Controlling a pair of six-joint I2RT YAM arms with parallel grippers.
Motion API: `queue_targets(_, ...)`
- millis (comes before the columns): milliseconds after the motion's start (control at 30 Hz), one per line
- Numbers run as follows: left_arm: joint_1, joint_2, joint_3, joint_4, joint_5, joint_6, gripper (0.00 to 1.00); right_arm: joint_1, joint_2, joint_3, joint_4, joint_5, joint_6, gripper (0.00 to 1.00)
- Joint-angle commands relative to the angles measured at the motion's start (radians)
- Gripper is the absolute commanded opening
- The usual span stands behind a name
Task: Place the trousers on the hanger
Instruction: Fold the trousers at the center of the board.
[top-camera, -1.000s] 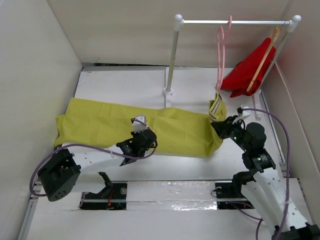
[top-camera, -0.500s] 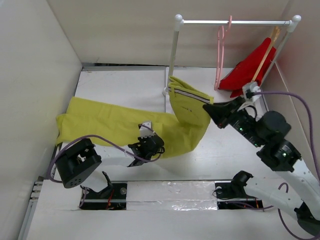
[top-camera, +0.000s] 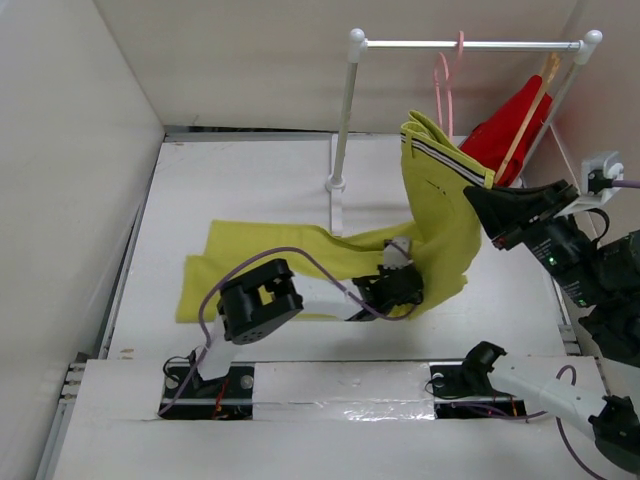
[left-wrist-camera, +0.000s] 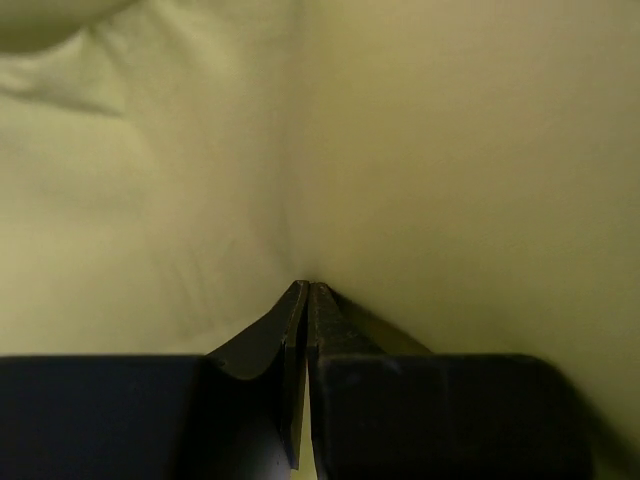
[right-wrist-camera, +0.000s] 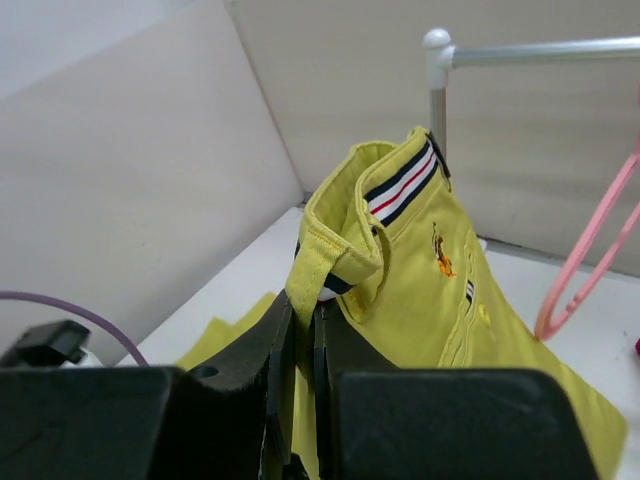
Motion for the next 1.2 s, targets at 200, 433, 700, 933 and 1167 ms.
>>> queue_targets(200,-0.005,-0.106,0.060,-0.034,-0.001,0.096,0.00,0.010,0.108,0.083,0.156,-0.035,-0.035,0.00)
queue_targets(433,0.180,-0.702,-0.353,-0.121,-0.069,0.078,0.22,0.001,0.243,0.066,0.256,-0.056,-0.012,0.00)
queue_targets(700,0.565,-1.238,-0.372,-0.336,0.088,0.197,0.22,0.073,0.494,0.096,0.423,-0.096,0.031,0.00)
queue_targets(933,0.751,-1.378,-0.208,-0.479,0.159,0.262,0.19,0.313,0.859,0.192,0.561,-0.003,0.028,0.02)
queue_targets(1167,0.751,-1.514,-0.226,-0.557,0.068,0.241,0.24,0.426,1.139,0.174,0.642,-0.113,0.122,0.92)
